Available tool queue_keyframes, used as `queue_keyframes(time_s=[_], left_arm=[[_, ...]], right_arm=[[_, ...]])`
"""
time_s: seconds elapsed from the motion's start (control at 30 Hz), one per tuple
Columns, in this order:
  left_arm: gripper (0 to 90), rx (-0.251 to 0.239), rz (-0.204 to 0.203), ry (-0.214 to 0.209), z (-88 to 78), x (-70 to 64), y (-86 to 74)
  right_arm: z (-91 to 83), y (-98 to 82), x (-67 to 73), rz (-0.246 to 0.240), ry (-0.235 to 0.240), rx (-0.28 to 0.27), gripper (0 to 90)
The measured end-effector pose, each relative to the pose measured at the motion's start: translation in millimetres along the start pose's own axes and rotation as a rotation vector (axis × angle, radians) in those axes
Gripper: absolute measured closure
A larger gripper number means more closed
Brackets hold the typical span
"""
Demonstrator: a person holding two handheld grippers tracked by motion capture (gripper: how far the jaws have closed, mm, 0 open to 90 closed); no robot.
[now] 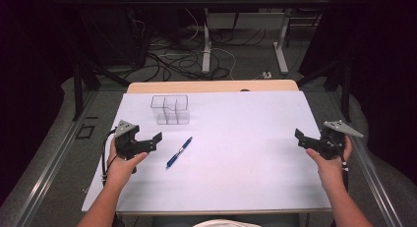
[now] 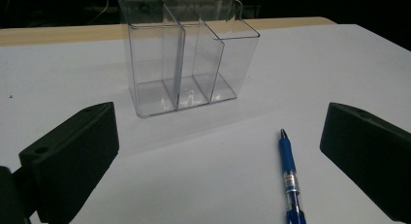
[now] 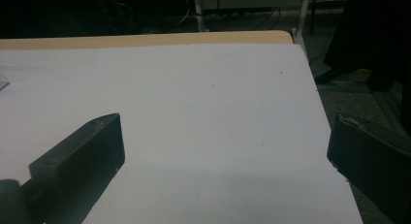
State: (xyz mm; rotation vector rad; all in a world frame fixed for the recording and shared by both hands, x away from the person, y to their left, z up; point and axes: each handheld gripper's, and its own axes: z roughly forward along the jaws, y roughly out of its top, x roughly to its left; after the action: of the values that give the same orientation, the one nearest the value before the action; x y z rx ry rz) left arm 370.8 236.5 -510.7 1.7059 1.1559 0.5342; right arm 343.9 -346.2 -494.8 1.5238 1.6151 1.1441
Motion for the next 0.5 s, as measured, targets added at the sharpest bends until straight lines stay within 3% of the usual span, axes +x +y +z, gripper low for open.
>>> queue_keyframes(time_s=[0.13,0.33,0.5], left_arm=[[0.7,-0.008,-0.001,-0.003,-0.6,-0.6,0.3],[2.2,-0.037,-0.034,0.008,-3.9,1.9,3.9],[4.2,-0.047,-0.052,0.015,-3.9,1.7,7.7]], right_arm=[[0.9,-1.4,4.4,-0.033,0.009,0.01,0.0],[2.2,-3.9,10.5,-0.05,0.017,0.022,1.0],[-0.7,-4.9,12.4,-0.044,0.017,0.018,2.4]])
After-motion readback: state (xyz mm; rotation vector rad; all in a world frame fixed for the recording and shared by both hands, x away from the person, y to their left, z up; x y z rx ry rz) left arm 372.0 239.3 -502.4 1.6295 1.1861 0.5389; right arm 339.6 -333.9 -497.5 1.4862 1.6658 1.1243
